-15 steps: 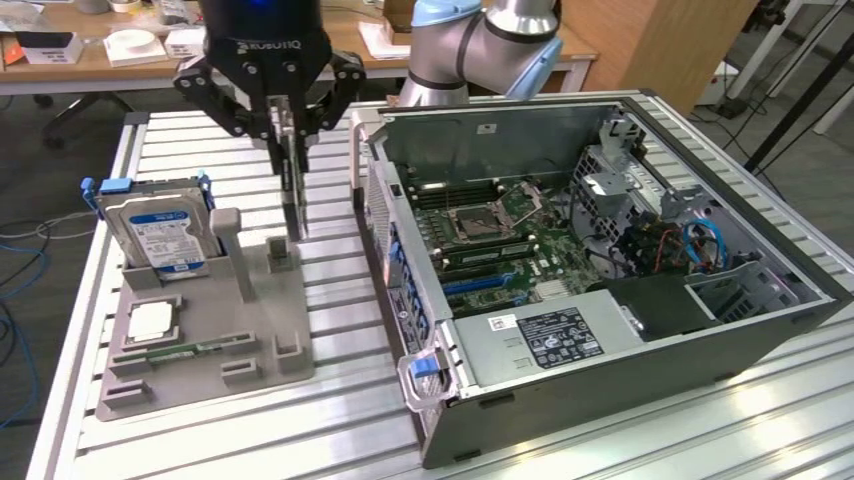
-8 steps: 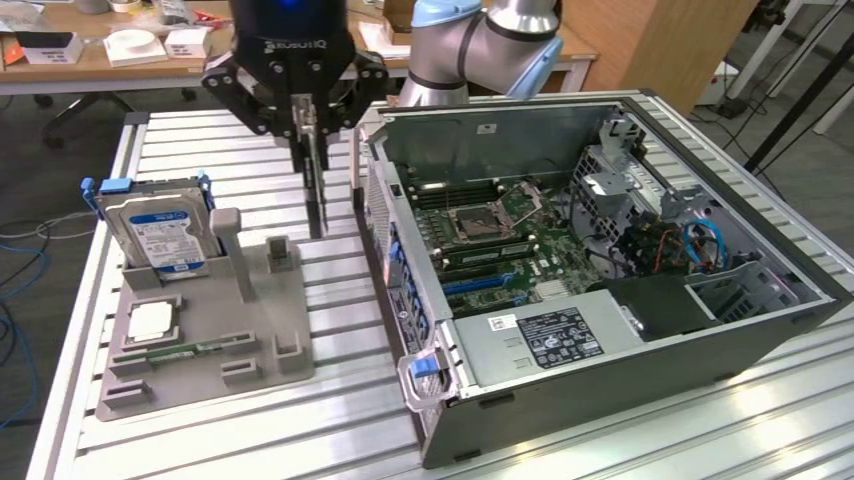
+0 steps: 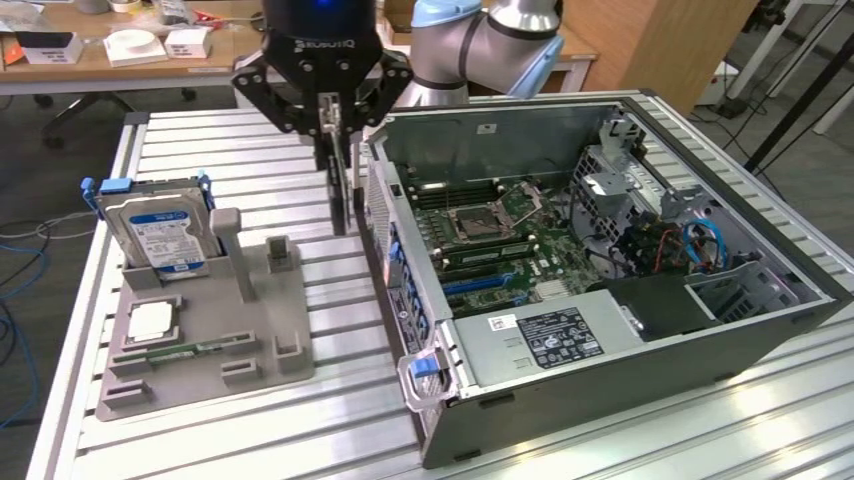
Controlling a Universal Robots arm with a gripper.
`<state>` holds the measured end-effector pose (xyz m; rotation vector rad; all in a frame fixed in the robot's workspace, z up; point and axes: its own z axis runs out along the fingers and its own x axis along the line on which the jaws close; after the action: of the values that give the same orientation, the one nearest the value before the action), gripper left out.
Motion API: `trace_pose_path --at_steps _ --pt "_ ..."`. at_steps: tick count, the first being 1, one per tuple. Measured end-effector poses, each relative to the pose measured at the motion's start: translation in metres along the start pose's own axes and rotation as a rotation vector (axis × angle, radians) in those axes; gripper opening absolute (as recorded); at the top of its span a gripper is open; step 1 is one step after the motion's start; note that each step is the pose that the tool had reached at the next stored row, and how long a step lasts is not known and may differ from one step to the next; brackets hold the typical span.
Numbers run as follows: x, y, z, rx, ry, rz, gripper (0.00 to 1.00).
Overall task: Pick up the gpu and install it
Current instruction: 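Pick up the gpu and move the gpu toward the slot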
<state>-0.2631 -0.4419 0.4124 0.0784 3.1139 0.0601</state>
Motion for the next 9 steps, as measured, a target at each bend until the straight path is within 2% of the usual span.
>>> trace_pose_path --at_steps 9 --pt "-0.023 0.0011 0.0006 0.0001 0.0000 0.000 0.26"
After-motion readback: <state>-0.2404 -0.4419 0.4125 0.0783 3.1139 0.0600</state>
